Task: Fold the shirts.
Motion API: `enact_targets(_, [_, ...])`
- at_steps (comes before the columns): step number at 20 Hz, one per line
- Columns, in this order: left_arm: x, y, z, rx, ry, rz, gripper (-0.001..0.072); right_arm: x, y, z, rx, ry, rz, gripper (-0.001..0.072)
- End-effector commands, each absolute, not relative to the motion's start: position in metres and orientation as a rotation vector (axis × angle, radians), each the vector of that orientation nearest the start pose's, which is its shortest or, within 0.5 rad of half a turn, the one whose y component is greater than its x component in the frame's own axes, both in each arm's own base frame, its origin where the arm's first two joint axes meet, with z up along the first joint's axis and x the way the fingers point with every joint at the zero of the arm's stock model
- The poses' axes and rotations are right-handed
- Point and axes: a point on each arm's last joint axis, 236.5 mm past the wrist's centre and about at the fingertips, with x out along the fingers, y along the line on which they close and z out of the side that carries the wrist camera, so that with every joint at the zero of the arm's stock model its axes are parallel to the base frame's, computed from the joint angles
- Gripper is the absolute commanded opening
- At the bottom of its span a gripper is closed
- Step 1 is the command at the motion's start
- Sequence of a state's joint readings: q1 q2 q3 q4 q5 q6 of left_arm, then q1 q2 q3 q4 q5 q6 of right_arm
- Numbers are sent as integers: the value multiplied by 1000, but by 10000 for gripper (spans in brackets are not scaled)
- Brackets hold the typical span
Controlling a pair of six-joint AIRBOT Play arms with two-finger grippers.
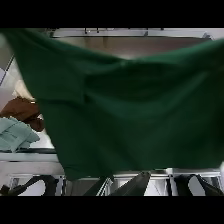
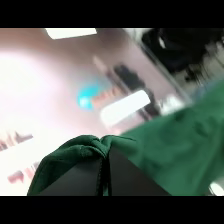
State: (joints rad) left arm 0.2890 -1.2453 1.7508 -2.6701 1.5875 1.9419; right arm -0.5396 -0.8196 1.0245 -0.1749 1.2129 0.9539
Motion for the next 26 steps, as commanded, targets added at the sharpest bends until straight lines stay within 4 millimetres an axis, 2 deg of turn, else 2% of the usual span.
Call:
enact_targets(1, [434, -146, 138, -335, 1030, -838, 24, 410, 35, 108, 744, 587, 362, 20])
enact_targets(3, [481, -152, 69, -345, 1107, -795, 24, 438, 17, 28, 749, 681, 230, 20])
enact_targets(4, [501, -152, 39, -363, 1145, -786, 23, 448, 13, 2, 773, 703, 210, 20])
enact_targets(6, [537, -146, -2, -450, 1202, -733, 23, 474, 8, -31, 854, 702, 203, 20])
enact_targets(8, [570, -138, -18, -512, 1180, -685, 23, 497, 1, -47, 888, 685, 195, 20])
enact_targets(11, [609, -120, -17, -626, 1017, -591, 23, 525, -9, -50, 880, 664, 198, 20])
enact_targets(14, [618, -105, -7, -668, 942, -567, 24, 547, -24, -39, 850, 616, 177, 25])
enact_targets(15, [619, -103, 5, -667, 923, -587, 29, 553, -30, -32, 841, 596, 170, 180])
enact_targets(16, [622, -103, 19, -667, 895, -605, 159, 557, -35, -24, 835, 577, 170, 394])
enact_targets(17, [627, -100, 35, -669, 857, -612, 388, 559, -39, -17, 829, 562, 178, 428])
enact_targets(18, [630, -100, 48, -671, 825, -613, 591, 560, -41, -11, 827, 556, 195, 428])
enact_targets(19, [633, -95, 56, -668, 798, -588, 716, 558, -46, -7, 842, 559, 205, 427])
enact_targets(21, [630, -84, 66, -680, 770, -545, 702, 546, -53, -5, 885, 605, 237, 424])
enact_targets(22, [623, -79, 71, -681, 778, -548, 702, 533, -55, -9, 881, 658, 259, 395])
enact_targets(23, [612, -74, 77, -678, 802, -568, 701, 515, -57, -16, 860, 729, 282, 299])
enact_targets(24, [597, -68, 81, -672, 842, -600, 699, 493, -62, -24, 833, 815, 295, 295])
enact_targets(25, [579, -62, 85, -669, 890, -639, 656, 471, -67, -30, 818, 895, 310, 296])
enact_targets(26, [557, -56, 87, -668, 953, -687, 481, 445, -71, -35, 807, 986, 329, 295])
